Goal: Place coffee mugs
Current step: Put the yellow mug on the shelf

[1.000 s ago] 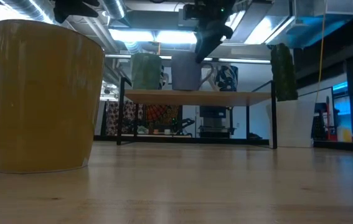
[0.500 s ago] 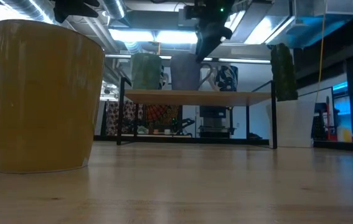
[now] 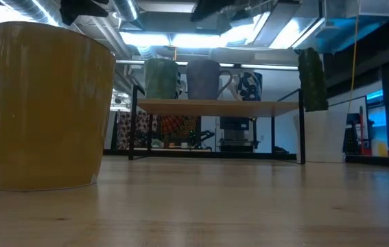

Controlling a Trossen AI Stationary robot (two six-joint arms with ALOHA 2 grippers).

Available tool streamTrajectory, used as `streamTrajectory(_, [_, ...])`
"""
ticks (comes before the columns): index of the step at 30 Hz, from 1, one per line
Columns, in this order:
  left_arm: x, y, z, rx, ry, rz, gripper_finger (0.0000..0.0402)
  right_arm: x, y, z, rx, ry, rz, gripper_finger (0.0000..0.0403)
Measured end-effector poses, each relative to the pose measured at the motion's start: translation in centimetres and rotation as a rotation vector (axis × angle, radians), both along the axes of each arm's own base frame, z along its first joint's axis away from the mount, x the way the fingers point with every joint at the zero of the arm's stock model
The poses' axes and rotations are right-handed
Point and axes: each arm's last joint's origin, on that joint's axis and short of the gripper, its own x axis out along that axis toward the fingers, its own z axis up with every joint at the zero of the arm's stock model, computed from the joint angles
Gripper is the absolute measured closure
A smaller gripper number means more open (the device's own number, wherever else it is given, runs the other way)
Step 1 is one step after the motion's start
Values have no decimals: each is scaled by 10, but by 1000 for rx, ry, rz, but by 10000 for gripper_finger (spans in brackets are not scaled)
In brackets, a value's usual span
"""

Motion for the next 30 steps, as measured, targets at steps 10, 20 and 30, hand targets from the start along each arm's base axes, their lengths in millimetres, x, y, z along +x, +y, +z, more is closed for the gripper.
streamTrajectory(10, [1, -4, 0, -43, -7, -139, 248, 48, 110, -36, 6, -82, 219, 269])
streamTrajectory(20, [1, -6, 0, -67, -11, -207, 248, 70, 187, -85, -86, -80, 585, 269])
streamTrajectory(30, [1, -6, 0, -93, -17, -199, 248, 93, 217, -147, -173, -29, 735, 229])
